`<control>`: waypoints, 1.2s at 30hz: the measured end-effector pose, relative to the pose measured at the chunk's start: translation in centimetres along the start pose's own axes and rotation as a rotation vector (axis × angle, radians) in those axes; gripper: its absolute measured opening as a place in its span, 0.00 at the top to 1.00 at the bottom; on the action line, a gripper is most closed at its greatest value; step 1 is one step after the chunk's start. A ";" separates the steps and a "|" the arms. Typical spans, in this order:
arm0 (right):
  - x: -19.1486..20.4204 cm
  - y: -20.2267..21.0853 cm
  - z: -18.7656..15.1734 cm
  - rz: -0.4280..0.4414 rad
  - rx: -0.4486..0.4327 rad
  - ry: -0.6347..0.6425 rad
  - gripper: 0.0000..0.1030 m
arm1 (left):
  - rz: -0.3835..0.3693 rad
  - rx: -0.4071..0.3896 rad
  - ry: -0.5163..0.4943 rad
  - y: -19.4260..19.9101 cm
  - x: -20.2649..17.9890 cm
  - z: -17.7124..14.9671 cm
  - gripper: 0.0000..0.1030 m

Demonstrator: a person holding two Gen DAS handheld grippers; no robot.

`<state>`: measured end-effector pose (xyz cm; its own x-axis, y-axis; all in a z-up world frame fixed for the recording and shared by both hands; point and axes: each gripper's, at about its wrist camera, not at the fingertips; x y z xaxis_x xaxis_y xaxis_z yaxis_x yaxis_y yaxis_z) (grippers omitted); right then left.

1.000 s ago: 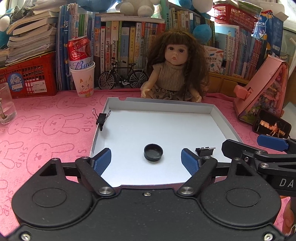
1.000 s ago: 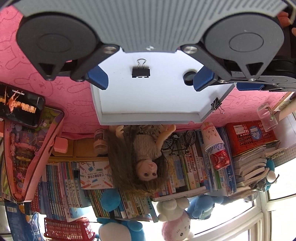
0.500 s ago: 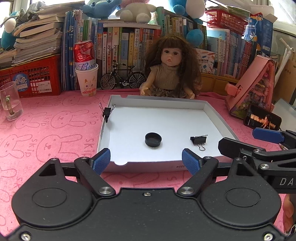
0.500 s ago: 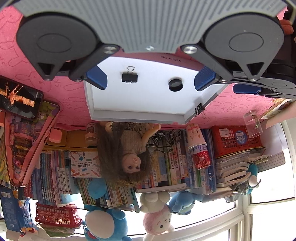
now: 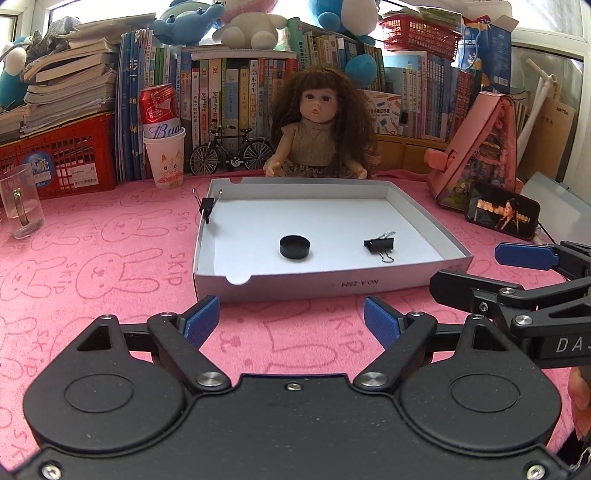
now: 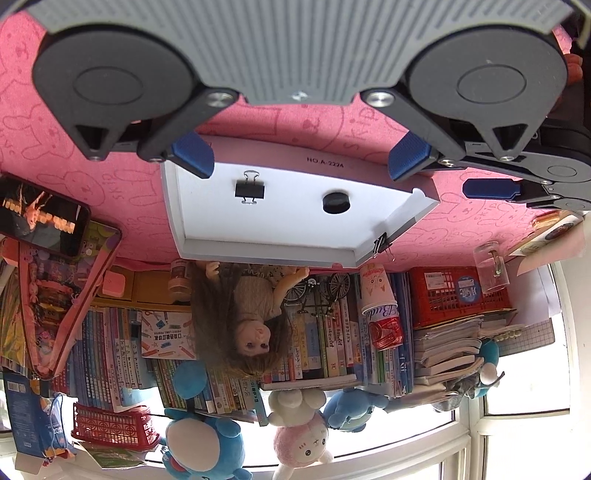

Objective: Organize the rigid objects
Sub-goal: 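Lift both tools up and away from the white tray, then grasp the black disc with left tool while right tool grasps the blue hair clip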

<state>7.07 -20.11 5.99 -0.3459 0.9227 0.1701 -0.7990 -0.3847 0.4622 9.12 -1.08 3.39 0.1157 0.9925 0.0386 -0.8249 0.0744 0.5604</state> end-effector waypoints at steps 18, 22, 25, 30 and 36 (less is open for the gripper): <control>0.1 4.9 -6.3 -0.110 -0.084 0.078 0.00 | 0.001 -0.038 -0.031 4.8 1.7 -5.8 0.18; 0.1 6.2 -8.2 -0.149 -0.113 0.119 0.00 | 0.034 -0.069 -0.027 6.5 2.1 -7.7 0.18; 0.2 6.9 -9.1 -0.145 -0.126 0.114 0.00 | 0.036 -0.083 0.003 7.5 2.7 -9.1 0.20; 1.0 7.7 -10.5 -0.159 -0.141 0.127 0.12 | 0.092 -0.103 -0.006 8.3 2.9 -10.4 0.35; 1.3 7.8 -11.2 -0.121 -0.099 0.104 0.34 | 0.093 -0.084 0.004 8.5 3.2 -11.1 0.53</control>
<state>-5.10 -22.16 0.03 -0.2892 0.9569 0.0252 -0.8805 -0.2762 0.3852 -3.61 3.82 -0.89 0.0339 0.9959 0.0838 -0.8755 -0.0109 0.4831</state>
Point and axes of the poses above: each gripper's, at about its wrist camera, not at the fingertips, and y roughly against the way its jaws point, x to its left, z to its top, and after that the axes turned 11 degrees about z, right-handed
